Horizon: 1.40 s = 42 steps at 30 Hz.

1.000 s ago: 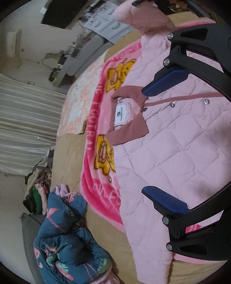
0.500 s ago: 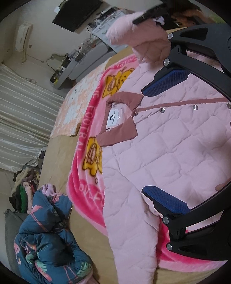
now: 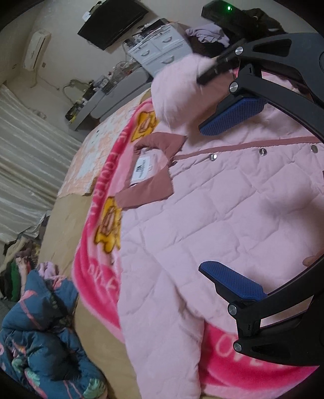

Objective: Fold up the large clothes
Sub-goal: 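Lift the sleeve with the right tool and carry it across the jacket body, then lay the sleeve on the jacket front and open the right tool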

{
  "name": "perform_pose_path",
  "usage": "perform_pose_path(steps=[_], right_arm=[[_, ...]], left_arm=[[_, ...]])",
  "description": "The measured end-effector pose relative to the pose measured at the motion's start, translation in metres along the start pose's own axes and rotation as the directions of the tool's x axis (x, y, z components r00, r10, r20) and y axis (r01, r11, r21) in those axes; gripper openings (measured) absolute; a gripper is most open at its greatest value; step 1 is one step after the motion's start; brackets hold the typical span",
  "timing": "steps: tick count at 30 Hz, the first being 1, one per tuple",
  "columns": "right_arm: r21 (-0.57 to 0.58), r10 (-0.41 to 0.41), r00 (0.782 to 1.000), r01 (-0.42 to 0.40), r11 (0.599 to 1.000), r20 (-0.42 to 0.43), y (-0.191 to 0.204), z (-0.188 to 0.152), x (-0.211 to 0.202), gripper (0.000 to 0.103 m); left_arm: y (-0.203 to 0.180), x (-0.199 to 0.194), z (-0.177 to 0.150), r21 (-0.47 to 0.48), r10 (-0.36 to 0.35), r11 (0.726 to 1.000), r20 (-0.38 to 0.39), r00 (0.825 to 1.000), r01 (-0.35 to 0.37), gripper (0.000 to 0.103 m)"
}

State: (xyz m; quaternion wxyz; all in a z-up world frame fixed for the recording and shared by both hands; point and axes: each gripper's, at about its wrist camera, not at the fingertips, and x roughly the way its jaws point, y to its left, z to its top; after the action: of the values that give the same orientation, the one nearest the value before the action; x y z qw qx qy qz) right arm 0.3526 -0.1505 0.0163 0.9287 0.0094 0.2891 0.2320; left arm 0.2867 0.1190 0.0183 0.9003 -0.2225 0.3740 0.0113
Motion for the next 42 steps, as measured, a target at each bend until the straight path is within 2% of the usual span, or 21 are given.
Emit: perform_pose_path(steps=[5, 8, 11, 13, 14, 15, 16, 17, 18, 19, 22, 26, 31, 34, 37, 39, 40, 41, 42], right_arm=[[0.046, 0.051, 0.991, -0.046, 0.998, -0.122, 0.009, -0.027, 0.033, 0.019], [0.071, 0.107, 0.976, -0.095, 0.993, -0.191, 0.014, -0.036, 0.041, 0.048], [0.098, 0.084, 0.978, -0.067, 0.993, -0.188, 0.013, -0.038, 0.03, 0.053], [0.18, 0.065, 0.982, -0.032, 0.983, -0.178, 0.004, -0.038, 0.019, 0.063], [0.226, 0.025, 0.985, 0.015, 0.974, -0.171, -0.002, -0.04, 0.013, 0.074], [0.281, -0.019, 0.988, 0.062, 0.958, -0.154, -0.008, -0.043, 0.007, 0.075], [0.309, -0.026, 0.99, 0.068, 0.949, -0.138, -0.012, -0.044, 0.004, 0.075], [0.315, -0.031, 0.991, 0.07, 0.947, -0.127, -0.014, -0.044, 0.003, 0.071], [0.301, -0.031, 0.993, 0.064, 0.951, -0.114, -0.014, -0.043, 0.002, 0.046], [0.282, -0.01, 0.995, 0.038, 0.959, -0.101, -0.011, -0.041, 0.002, 0.035], [0.172, 0.02, 0.998, -0.011, 0.985, -0.053, 0.008, -0.036, -0.003, 0.019], [0.019, 0.066, 0.996, -0.065, 0.998, -0.061, 0.036, -0.037, -0.001, 0.017], [-0.14, 0.098, 0.985, -0.118, 0.983, -0.144, 0.066, -0.048, 0.01, 0.017], [-0.212, 0.087, 0.977, -0.129, 0.969, -0.197, 0.079, -0.058, 0.019, 0.017], [-0.267, 0.074, 0.971, -0.136, 0.954, -0.228, 0.089, -0.062, 0.025, 0.019], [-0.295, 0.079, 0.962, -0.158, 0.942, -0.262, 0.093, -0.065, 0.028, 0.027], [-0.309, 0.09, 0.95, -0.186, 0.933, -0.298, 0.095, -0.065, 0.03, 0.033], [-0.318, 0.094, 0.945, -0.198, 0.927, -0.313, 0.097, -0.067, 0.031, 0.045], [-0.331, 0.092, 0.945, -0.2, 0.922, -0.315, 0.097, -0.067, 0.029, 0.05]], left_arm=[[-0.002, 0.024, -0.01, -0.012, -0.026, 1.0, -0.057, 0.998, 0.025, 0.095], [0.0, 0.038, -0.014, -0.012, -0.016, 1.0, -0.102, 0.995, 0.015, 0.095], [0.004, 0.042, -0.015, -0.022, -0.017, 1.0, -0.122, 0.992, 0.014, 0.095], [0.005, 0.043, -0.014, -0.031, -0.023, 0.999, -0.128, 0.992, 0.019, 0.095], [0.006, 0.042, -0.014, -0.031, -0.03, 0.999, -0.127, 0.991, 0.026, 0.095], [0.005, 0.043, -0.013, -0.031, -0.032, 0.999, -0.127, 0.991, 0.028, 0.095], [0.006, 0.042, -0.013, -0.032, -0.033, 0.999, -0.126, 0.991, 0.03, 0.095], [0.006, 0.041, -0.013, -0.034, -0.035, 0.999, -0.125, 0.992, 0.031, 0.095], [0.006, 0.041, -0.014, -0.038, -0.04, 0.999, -0.127, 0.991, 0.036, 0.095], [0.007, 0.041, -0.014, -0.048, -0.049, 0.998, -0.13, 0.99, 0.043, 0.095], [0.012, 0.039, -0.012, -0.085, -0.096, 0.993, -0.129, 0.987, 0.085, 0.095], [0.016, 0.035, -0.009, -0.123, -0.147, 0.983, -0.106, 0.983, 0.134, 0.095], [0.023, 0.03, -0.006, -0.195, -0.229, 0.958, -0.085, 0.97, 0.209, 0.095], [0.028, 0.024, -0.004, -0.228, -0.237, 0.949, -0.049, 0.97, 0.22, 0.095], [0.03, 0.023, -0.004, -0.241, -0.24, 0.945, -0.047, 0.97, 0.222, 0.095], [0.032, 0.028, -0.005, -0.26, -0.261, 0.936, -0.063, 0.963, 0.236, 0.095], [0.034, 0.03, -0.006, -0.271, -0.267, 0.933, -0.074, 0.961, 0.239, 0.095], [0.035, 0.033, -0.008, -0.282, -0.269, 0.93, -0.085, 0.959, 0.236, 0.095], [0.036, 0.036, -0.009, -0.287, -0.268, 0.929, -0.091, 0.959, 0.233, 0.095]])
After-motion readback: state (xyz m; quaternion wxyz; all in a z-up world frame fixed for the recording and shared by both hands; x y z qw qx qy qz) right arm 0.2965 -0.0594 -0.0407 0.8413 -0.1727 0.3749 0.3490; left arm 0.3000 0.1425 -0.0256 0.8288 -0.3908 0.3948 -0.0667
